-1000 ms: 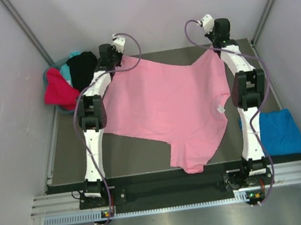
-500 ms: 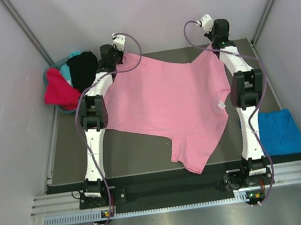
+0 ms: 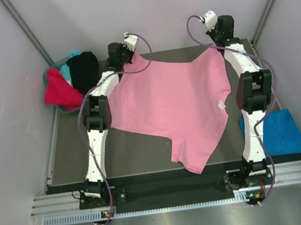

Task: Fold and stack the t-shirts
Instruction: Flatten the tshirt out

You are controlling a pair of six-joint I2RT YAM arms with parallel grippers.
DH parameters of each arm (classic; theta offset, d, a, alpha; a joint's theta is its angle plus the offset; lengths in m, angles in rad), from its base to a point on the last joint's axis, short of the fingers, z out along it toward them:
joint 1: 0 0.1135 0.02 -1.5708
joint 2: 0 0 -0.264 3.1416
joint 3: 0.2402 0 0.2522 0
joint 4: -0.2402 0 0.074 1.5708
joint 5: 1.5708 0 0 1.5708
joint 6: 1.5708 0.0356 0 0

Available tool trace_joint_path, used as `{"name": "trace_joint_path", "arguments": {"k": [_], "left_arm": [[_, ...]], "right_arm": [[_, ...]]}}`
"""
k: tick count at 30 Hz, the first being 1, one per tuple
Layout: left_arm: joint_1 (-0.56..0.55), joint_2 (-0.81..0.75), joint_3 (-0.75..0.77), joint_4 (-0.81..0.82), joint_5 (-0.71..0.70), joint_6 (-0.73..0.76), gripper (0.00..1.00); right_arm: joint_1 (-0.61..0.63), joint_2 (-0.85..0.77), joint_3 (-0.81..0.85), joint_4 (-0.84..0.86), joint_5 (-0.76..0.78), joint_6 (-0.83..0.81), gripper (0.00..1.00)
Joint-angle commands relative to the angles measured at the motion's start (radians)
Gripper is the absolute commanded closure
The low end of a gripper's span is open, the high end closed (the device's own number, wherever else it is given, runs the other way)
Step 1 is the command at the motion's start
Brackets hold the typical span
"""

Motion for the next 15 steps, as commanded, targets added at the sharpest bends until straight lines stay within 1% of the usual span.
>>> {"name": "trace_joint_path", "arguments": {"k": [1,4,6,8,15], "left_arm": [[-0.011,-0.039,0.031,0.107,-0.021,0.083,1.0],[-0.01,-0.005,0.081,0.126,-0.096,0.106,1.0],[-0.008,-0.004,0.072,0.14,-0.133,0.127,1.0],[-0.007,-0.022,0.051,0.141,-0.139,0.133,1.0],[-0.004,-0.122,-0.145,0.15,-0.135,0.213,1.0]], "right_arm": [[0.007,-0.069,-0.019,0.015,-0.016,0.024,1.0],[0.007,-0.063,-0.016,0.017,-0.01,0.023,1.0],[0.007,-0.061,-0.018,0.018,-0.002,0.024,1.0],[0.004,-0.063,-0.019,0.015,0.0,0.024,1.0],[0.004,-0.08,-0.021,-0.027,-0.02,0.044,1.0]]}}
